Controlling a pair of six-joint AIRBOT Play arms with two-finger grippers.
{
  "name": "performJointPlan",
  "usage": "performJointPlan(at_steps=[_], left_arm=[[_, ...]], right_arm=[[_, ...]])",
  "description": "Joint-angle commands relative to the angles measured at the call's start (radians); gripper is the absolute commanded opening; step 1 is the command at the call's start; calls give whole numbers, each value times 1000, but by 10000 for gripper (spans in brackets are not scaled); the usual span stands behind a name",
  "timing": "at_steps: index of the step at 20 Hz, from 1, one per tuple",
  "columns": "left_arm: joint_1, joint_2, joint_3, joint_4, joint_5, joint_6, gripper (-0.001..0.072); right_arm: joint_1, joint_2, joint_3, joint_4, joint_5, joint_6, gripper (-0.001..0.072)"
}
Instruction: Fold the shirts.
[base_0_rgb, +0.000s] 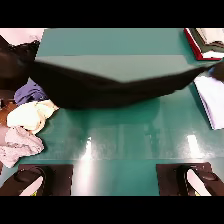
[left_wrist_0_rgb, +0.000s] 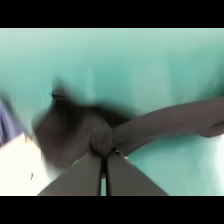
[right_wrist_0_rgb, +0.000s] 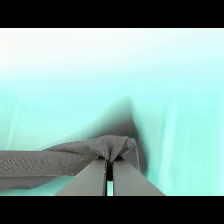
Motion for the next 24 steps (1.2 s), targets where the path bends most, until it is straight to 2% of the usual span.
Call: performJointPlan(at_steps=[1,6,8,11,15,17,19,22,24], left_arm=[[0,16,288,-3,-10,31,26],[0,16,632,-50,6,31,26],[0,16,690,-129,26,31,26],[0,16,679,-224,23,44,26],[0,16,462,-175,-10,58,25],[0,-1,313,-130,-31,76,25],[0,-61,192,-58,-63,83,26],[1,-218,100,-17,-77,120,26],[1,-348,83,-17,-50,140,26]], right_arm=[[-1,115,226,6,-11,7,19],[-1,185,449,-11,-8,54,19],[-1,173,546,-106,29,108,19],[-1,68,735,-268,228,174,18],[-1,-172,927,-369,566,196,18],[-1,-274,874,-368,670,196,17],[-1,-353,717,-366,698,196,17],[-1,-480,509,-366,681,195,17],[6,-555,433,-359,591,182,17]])
